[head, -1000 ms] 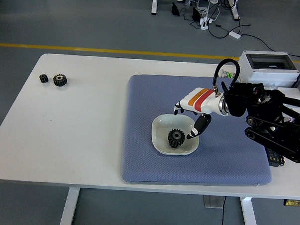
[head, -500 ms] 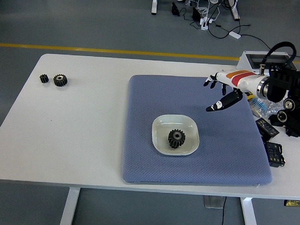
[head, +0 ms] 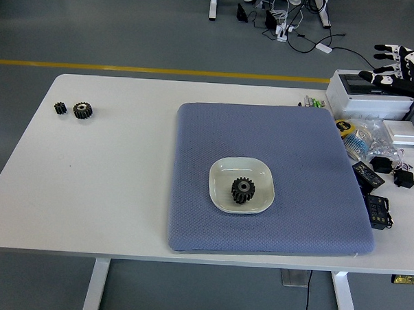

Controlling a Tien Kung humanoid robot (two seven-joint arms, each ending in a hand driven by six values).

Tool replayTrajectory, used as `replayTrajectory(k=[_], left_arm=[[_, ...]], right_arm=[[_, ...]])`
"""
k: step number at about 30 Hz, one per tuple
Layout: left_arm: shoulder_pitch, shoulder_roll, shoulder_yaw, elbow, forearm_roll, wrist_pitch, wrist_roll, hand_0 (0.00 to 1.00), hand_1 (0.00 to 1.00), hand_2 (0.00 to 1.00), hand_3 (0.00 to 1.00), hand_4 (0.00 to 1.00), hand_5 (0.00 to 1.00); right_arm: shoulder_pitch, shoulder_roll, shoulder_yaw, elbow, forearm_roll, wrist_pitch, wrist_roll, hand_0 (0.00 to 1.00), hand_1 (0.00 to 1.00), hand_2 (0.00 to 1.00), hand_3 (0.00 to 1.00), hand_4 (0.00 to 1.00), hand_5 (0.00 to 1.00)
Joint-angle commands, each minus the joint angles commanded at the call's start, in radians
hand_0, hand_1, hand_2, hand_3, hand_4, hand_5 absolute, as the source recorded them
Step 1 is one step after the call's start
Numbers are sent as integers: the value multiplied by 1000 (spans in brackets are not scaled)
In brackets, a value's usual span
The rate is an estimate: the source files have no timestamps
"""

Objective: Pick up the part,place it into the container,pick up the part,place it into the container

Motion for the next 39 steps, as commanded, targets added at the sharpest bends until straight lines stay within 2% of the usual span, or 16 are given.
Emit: replayTrajectory(k=[5,6,7,11,12,15,17,18,23,24,29,33,36,39], left_arm=[[0,-1,4,0,-4,0,0,717,699,746,617,752,696],[2,-2,3,0,-2,0,0,716,698,746,616,755,698],[4,-3,2,0,1,0,1,716,698,746,616,755,698],[12,-9,-2,0,7,0,4,716,698,746,616,755,698],[13,-10,-3,0,8,1,4,716,698,746,617,754,698],[16,-12,0,0,7,0,3,716,698,746,617,754,698],[18,-14,3,0,5,-1,3,716,698,746,617,754,698],[19,-14,3,0,6,-1,2,716,698,746,616,755,698],[20,-10,4,0,8,-1,2,716,698,746,616,755,698],[20,-10,4,0,8,-1,2,715,697,746,615,755,699],[10,-9,11,0,5,-2,-2,715,697,746,615,755,699],[7,-10,34,0,-8,-5,0,715,698,746,615,755,698],[8,-8,25,0,-3,-4,-1,714,698,746,615,755,698],[9,-5,9,0,10,-2,0,714,698,746,615,755,698]], right_arm=[[-59,0,83,-7,208,9,43,712,719,861,898,998,555],[-75,0,106,-5,247,15,49,751,749,857,891,998,636],[-92,0,134,-2,292,23,52,751,749,857,891,998,636],[-164,-2,242,30,461,70,25,751,749,857,891,998,636],[-185,-2,269,43,500,81,14,815,795,855,882,998,886],[-247,3,349,86,587,109,-18,815,795,855,882,998,886],[-296,7,401,127,581,126,-35,815,795,855,882,998,886],[-327,10,428,155,569,135,-43,887,839,867,897,998,998],[-429,30,494,244,565,147,-43,887,839,867,897,998,998],[-443,33,501,254,564,146,-39,997,904,912,937,998,998],[-530,45,572,322,489,132,-49,997,904,912,937,998,998],[-593,63,629,354,391,144,-58,998,901,909,933,998,998],[-635,95,675,369,321,155,-68,975,892,901,922,998,998],[-684,153,745,387,238,149,-79,975,892,901,922,998,998]])
